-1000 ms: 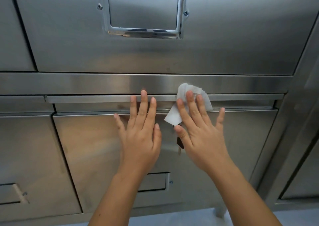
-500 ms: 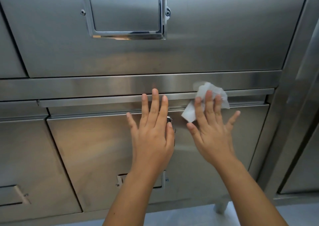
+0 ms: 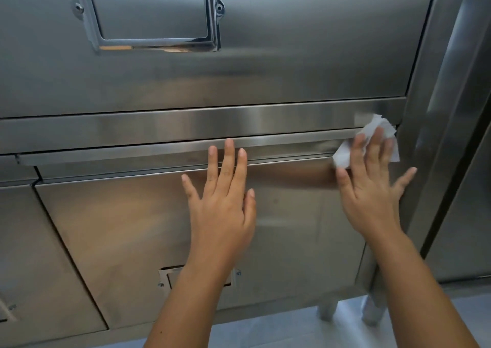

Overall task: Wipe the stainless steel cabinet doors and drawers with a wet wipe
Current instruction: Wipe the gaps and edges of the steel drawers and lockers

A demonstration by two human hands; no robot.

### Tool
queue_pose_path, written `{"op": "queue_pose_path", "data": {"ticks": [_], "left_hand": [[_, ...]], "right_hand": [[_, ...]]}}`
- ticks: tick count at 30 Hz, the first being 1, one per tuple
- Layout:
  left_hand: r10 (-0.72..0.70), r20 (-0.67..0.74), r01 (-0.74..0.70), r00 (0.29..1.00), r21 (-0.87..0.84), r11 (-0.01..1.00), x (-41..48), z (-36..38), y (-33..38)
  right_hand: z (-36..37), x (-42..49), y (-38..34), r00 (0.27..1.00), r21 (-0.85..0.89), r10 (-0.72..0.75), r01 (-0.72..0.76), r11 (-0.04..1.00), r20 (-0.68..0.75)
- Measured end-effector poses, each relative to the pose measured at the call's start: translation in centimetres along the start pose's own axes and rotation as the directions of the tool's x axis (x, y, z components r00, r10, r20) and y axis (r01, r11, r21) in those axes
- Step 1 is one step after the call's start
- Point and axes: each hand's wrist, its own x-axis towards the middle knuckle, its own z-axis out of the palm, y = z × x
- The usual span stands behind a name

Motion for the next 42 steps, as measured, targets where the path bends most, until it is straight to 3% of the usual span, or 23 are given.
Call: {"op": "queue_pose_path", "data": {"ticks": [9, 22, 28, 36, 42], "left_hand": [[-0.016, 0.035, 0.018, 0.999, -0.050, 0.999, -0.1, 0.2, 0.1], [-0.012, 0.041, 0.015, 0.999, -0.072, 0.997, -0.4, 0.2, -0.4], [-0.004, 0.006, 0.004, 1.000, -0.094, 0.996, -0.4, 0.3, -0.5], [0.004, 0.018, -0.002, 1.000, -0.138, 0.990, -0.6, -0.8, -2.4], [-0.117, 0.024, 0.119, 0.993, -0.092, 0.989, -2.5, -2.3, -5.8]], "right_hand": [[0.6, -0.6, -1.6, 0.990, 0.058, -0.135, 0.132, 0.990, 0.036], [0.4, 0.4, -0.3, 0.996, 0.172, 0.028, -0.013, 0.985, -0.081], [1.6, -0.8, -3.7, 0.988, 0.134, -0.140, 0.148, 0.980, -0.071], [3.6, -2.0, -9.9, 0.938, 0.133, -0.295, 0.321, 0.938, -0.182], [4.3, -2.6, -12.9, 0.930, 0.238, -0.274, 0.332, 0.913, -0.246]]}}
